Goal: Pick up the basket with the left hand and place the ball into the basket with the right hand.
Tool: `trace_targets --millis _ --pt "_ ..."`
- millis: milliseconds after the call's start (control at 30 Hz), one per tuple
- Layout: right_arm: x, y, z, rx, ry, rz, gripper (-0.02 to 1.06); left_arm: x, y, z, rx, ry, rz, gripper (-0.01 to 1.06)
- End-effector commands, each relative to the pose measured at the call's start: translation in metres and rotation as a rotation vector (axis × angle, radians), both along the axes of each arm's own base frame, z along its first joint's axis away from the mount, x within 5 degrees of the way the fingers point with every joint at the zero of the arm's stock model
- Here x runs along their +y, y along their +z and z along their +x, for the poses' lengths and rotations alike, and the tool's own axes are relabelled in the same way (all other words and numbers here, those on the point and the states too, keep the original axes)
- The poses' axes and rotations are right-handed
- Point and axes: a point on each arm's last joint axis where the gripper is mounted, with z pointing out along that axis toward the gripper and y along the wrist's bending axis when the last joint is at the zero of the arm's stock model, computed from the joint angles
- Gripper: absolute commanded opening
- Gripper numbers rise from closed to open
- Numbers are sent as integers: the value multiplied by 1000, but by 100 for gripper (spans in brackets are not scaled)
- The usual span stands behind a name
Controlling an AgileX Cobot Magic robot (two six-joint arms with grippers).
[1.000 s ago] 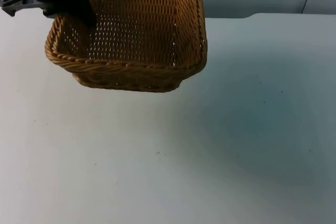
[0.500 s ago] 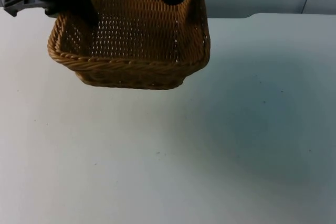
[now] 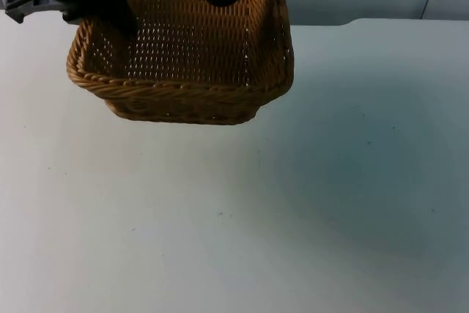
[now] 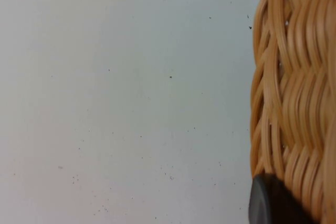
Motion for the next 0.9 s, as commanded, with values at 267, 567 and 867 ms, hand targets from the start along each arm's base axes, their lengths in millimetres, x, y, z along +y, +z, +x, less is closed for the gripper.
trace_targets --millis 267,567,867 --pt "3 3 0 -41 43 -25 96 -2 5 -1 -8 16 -32 0" --pt "3 3 0 -52 61 -49 101 -3 5 -1 -9 7 -28 0" --pt "4 20 2 -51 43 -38 101 -3 5 -1 -9 -7 -29 0"
